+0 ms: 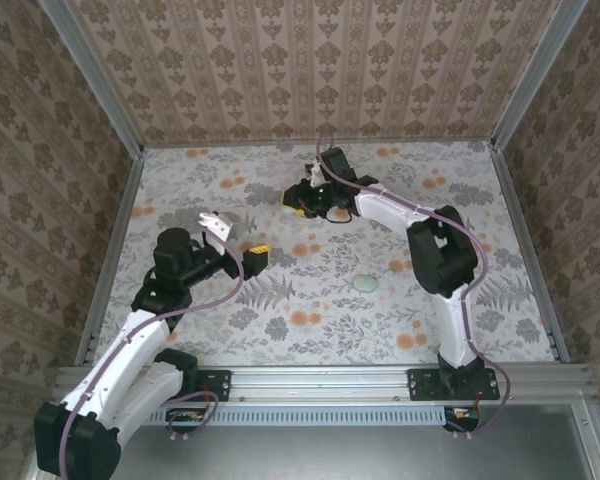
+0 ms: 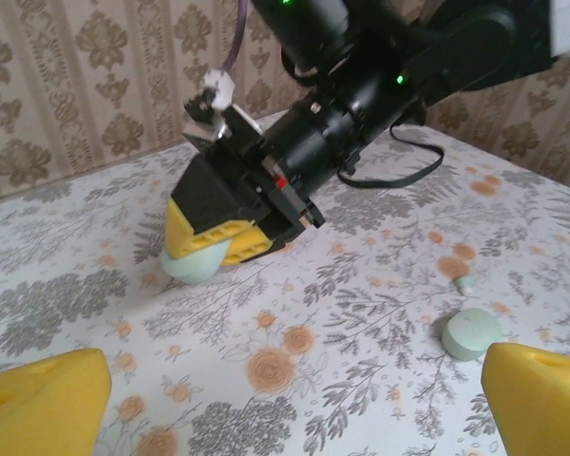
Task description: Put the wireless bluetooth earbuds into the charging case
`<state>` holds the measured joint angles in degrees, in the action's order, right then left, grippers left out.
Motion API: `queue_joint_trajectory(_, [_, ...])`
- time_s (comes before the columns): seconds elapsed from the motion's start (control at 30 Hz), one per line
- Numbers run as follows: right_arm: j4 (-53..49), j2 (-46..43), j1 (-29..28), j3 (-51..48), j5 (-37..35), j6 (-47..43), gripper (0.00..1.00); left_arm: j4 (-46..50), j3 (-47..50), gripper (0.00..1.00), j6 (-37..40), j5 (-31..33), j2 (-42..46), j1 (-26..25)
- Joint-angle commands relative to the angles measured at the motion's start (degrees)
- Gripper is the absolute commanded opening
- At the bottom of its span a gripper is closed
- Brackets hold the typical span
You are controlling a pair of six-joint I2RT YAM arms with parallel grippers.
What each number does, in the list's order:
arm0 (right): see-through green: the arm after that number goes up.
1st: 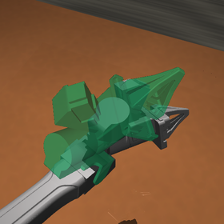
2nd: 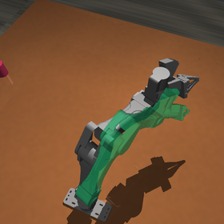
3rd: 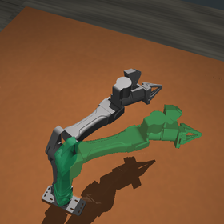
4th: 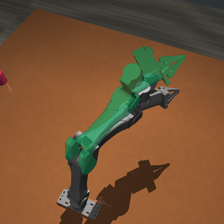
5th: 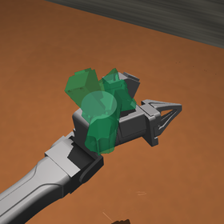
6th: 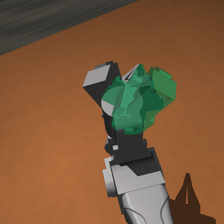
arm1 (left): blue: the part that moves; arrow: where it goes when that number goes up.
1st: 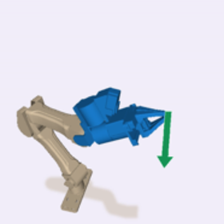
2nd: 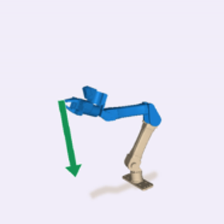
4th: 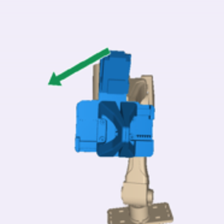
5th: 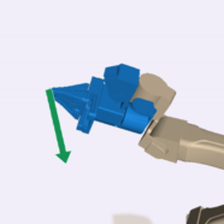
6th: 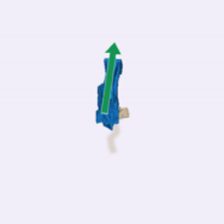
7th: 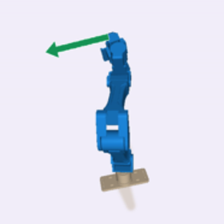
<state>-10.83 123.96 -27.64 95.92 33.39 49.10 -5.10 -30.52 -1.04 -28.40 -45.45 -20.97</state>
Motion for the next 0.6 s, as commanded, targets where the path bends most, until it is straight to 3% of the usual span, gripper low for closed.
queue_joint_trajectory(0.0, [-5.01,6.54,1.35,6.46,-0.49,-3.34,0.23,0.52,1.49,1.0,-1.51,3.12,0.98,1.24])
queue_joint_trajectory(0.37, [-12.43,16.57,3.12,15.21,-2.41,-4.98,0.28,-0.97,3.54,1.0,-2.83,4.17,1.89,2.76])
queue_joint_trajectory(0.57, [-15.61,14.39,3.2,13.83,-4.83,-6.18,0.42,-1.31,3.97,1.0,-2.4,4.5,2.47,3.22])
